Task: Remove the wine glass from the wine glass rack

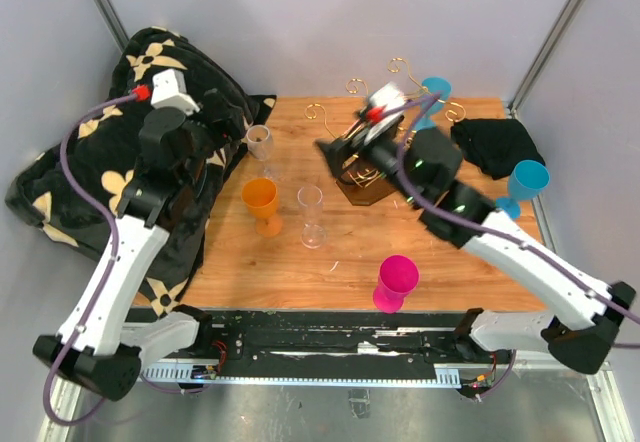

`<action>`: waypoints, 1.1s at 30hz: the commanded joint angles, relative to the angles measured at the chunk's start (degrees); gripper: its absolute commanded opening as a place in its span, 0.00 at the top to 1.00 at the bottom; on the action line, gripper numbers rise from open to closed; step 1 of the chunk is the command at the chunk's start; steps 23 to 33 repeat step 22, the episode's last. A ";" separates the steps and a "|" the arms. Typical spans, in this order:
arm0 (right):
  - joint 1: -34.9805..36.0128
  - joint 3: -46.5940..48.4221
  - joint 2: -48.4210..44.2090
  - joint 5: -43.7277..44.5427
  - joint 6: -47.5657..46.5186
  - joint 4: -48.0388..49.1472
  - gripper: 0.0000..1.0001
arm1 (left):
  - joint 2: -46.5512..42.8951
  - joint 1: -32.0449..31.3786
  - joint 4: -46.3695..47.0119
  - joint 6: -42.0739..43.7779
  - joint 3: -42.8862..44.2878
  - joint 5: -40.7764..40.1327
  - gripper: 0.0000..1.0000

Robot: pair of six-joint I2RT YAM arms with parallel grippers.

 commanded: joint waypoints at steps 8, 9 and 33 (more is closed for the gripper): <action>-37.33 19.97 -0.26 -4.08 7.01 -40.37 0.02 | 4.02 1.02 -5.17 4.42 4.26 -0.95 0.00; -39.22 20.56 -0.10 -5.58 7.34 -41.03 0.02 | 4.19 1.04 -5.59 4.73 4.82 -0.90 0.00; -46.81 19.62 2.84 -14.48 10.96 -43.07 0.02 | 5.41 1.02 -7.99 6.74 7.96 -0.95 0.00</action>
